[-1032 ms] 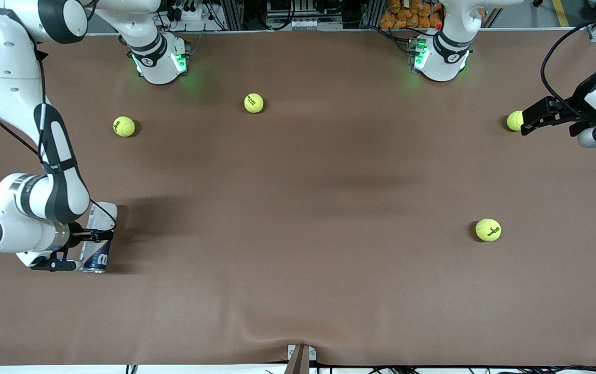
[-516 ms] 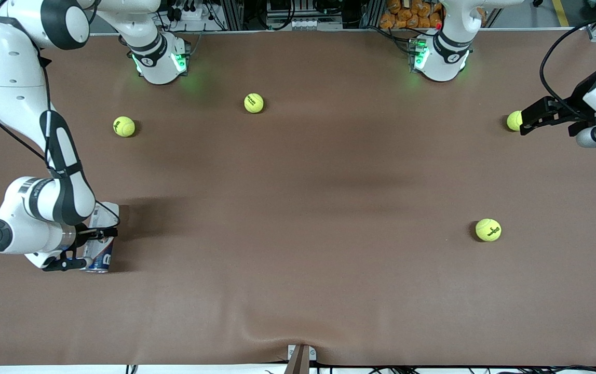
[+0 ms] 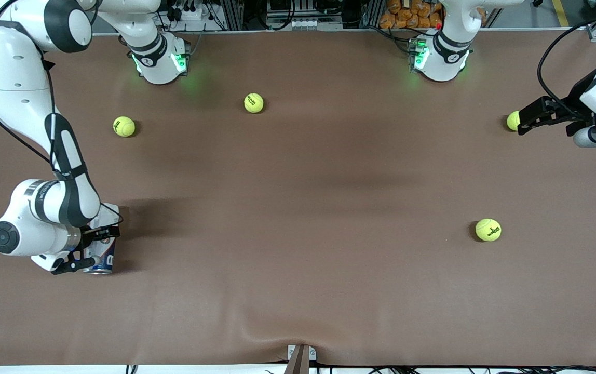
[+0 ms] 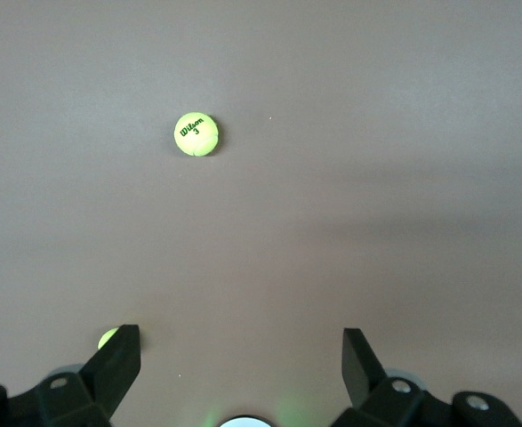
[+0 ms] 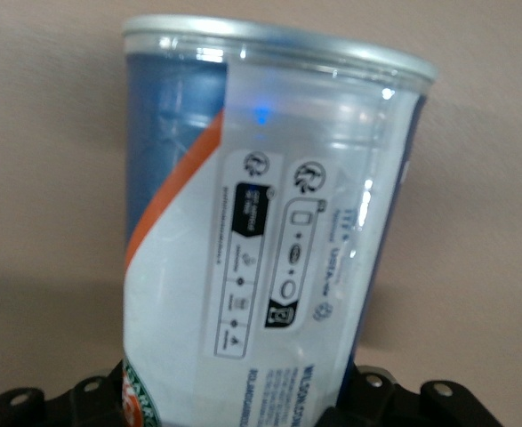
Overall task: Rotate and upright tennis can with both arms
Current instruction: 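Carry the can with the right gripper to the table center and lower it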
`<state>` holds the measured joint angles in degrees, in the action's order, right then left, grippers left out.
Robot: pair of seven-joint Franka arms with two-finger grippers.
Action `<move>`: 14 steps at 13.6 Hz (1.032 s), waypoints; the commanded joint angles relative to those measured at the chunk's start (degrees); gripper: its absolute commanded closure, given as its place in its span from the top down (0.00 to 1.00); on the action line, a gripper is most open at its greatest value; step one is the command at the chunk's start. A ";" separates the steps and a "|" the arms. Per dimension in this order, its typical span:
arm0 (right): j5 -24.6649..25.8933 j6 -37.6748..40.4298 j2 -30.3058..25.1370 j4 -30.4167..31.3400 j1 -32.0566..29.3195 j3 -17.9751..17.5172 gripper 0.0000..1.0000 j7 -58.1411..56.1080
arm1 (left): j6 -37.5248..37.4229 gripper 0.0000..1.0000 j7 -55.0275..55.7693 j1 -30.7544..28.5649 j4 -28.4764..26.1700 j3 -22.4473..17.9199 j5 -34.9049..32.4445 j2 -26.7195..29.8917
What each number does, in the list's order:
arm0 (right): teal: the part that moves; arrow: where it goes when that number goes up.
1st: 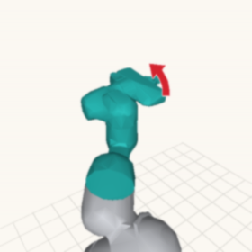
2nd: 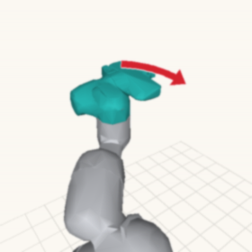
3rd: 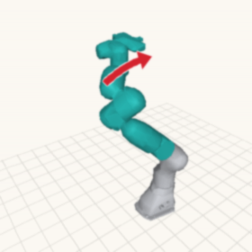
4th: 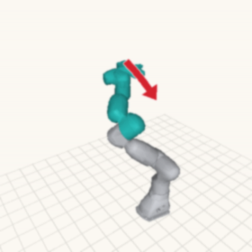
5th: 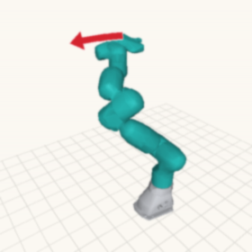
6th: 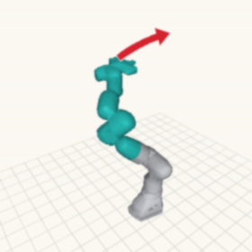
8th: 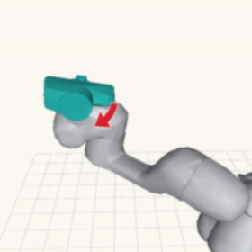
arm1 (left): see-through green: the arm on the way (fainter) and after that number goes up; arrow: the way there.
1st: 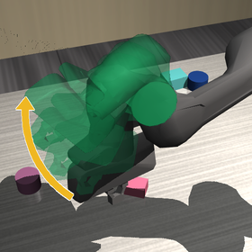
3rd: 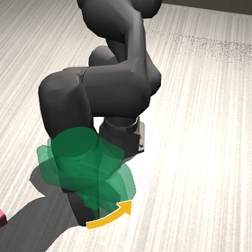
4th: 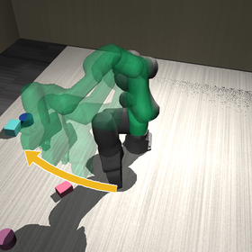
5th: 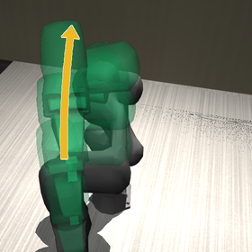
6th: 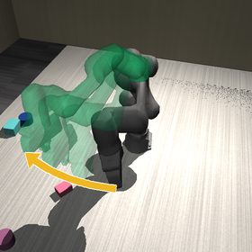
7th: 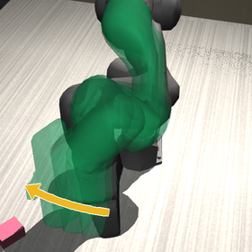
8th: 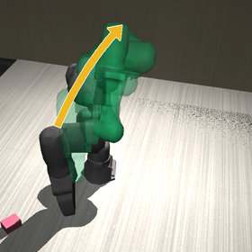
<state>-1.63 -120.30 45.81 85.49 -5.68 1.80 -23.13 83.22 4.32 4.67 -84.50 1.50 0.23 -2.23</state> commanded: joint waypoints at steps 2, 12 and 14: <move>-0.21 0.85 -1.16 -2.61 5.75 -0.74 0.78 -5.86 | 0.01 1.00 -0.19 -0.45 0.39 0.08 -0.14 0.21; -0.13 -4.05 -1.34 -4.98 24.99 -7.86 0.80 -34.93 | 0.01 1.00 0.77 0.08 0.39 0.78 0.21 0.21; 0.84 -6.61 -1.08 -4.81 29.65 -7.78 0.80 -39.35 | 0.01 1.00 0.77 0.08 0.39 0.78 0.12 0.21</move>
<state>-1.59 -125.02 45.06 80.30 20.44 -6.13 -57.66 83.22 4.39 4.75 -84.43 2.11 0.23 -2.23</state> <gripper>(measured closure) 0.203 0.000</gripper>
